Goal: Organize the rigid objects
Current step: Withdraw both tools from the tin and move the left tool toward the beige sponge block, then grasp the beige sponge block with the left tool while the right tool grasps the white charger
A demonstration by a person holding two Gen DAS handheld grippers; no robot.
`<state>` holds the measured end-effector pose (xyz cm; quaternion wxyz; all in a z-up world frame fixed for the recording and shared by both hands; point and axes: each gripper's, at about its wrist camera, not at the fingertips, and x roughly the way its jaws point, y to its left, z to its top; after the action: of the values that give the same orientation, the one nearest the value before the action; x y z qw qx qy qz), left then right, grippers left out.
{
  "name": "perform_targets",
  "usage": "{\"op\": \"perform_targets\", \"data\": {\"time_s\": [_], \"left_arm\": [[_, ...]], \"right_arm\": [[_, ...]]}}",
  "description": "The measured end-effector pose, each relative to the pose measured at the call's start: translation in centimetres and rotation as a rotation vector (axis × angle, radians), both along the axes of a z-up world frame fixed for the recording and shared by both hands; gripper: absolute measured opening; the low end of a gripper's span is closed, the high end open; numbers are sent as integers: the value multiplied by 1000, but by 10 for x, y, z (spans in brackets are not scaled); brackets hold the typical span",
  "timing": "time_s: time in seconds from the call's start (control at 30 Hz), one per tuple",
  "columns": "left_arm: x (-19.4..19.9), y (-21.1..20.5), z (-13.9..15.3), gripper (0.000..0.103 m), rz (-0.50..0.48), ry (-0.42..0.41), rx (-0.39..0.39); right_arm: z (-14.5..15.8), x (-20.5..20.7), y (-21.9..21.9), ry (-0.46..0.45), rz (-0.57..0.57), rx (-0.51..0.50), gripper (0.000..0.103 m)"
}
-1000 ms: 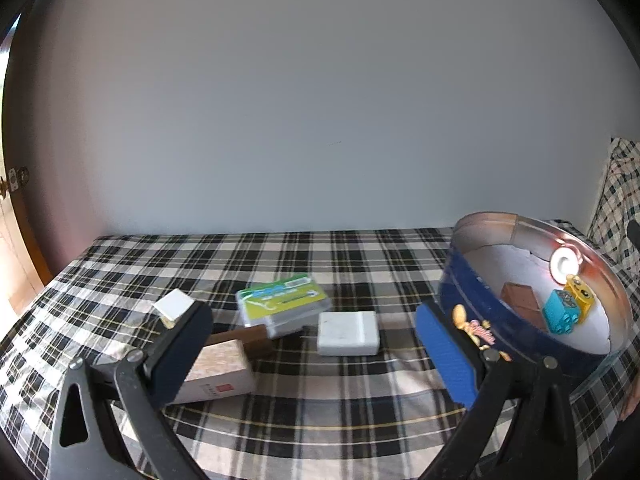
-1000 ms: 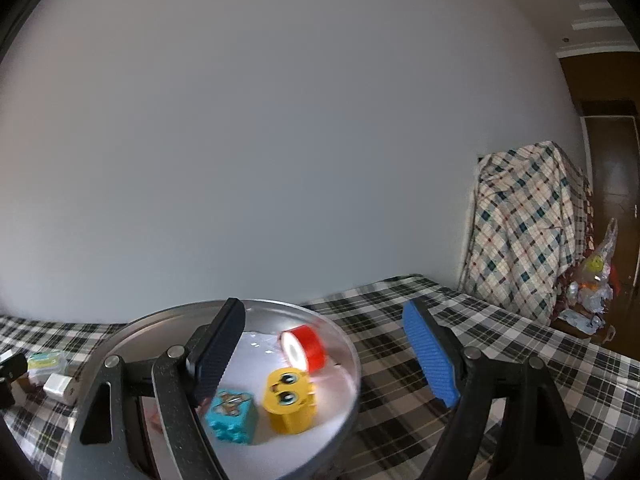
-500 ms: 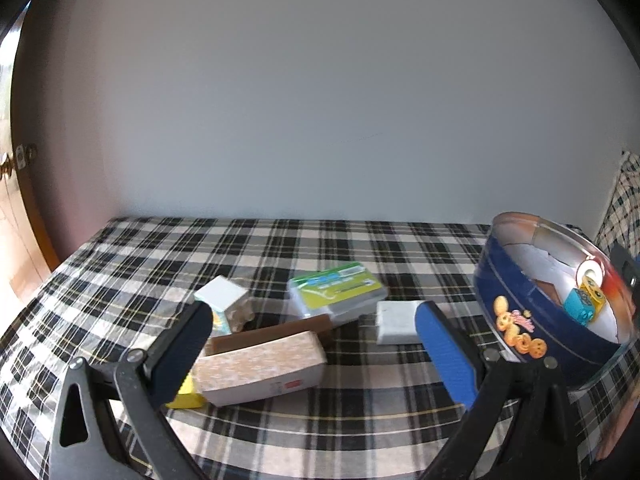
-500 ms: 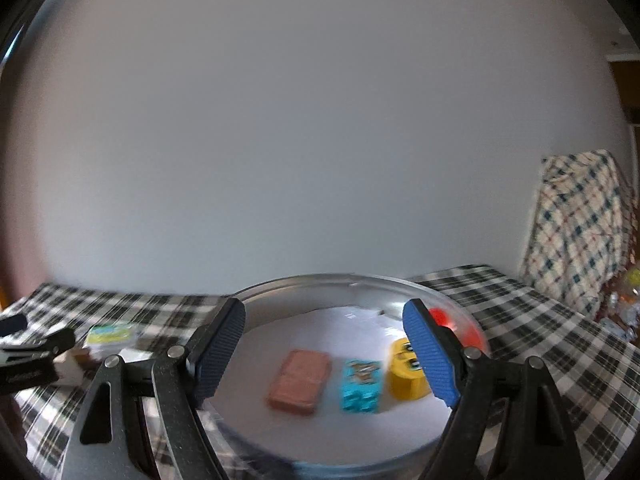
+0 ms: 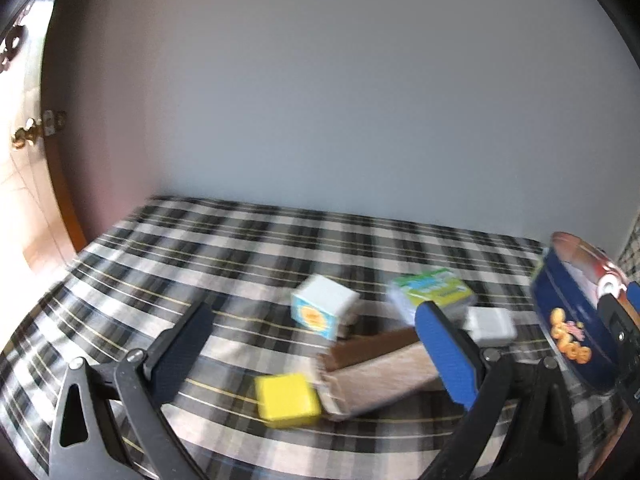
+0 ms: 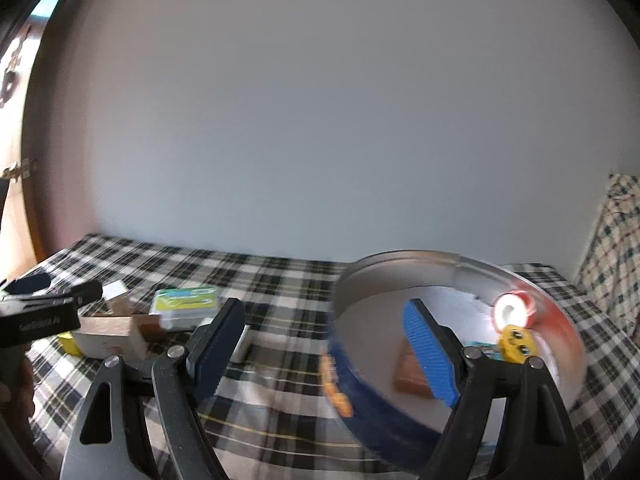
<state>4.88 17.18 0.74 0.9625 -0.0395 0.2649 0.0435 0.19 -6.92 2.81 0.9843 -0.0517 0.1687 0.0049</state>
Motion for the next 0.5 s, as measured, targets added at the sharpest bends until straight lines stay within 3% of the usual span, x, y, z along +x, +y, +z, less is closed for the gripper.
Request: {"op": "perform_targets", "data": {"time_s": [0.13, 0.27, 0.37, 0.5], "left_arm": [[3, 28, 0, 103, 56, 6, 18], [4, 51, -1, 103, 103, 21, -38], [1, 58, 1, 103, 88, 13, -80], [1, 50, 4, 103, 28, 12, -36]], "right_arm": [[-7, 14, 22, 87, 52, -38, 83], [-19, 32, 40, 199, 86, -47, 83], [-25, 47, 54, 265, 95, -41, 83], [-34, 74, 70, 347, 68, -33, 83]]}}
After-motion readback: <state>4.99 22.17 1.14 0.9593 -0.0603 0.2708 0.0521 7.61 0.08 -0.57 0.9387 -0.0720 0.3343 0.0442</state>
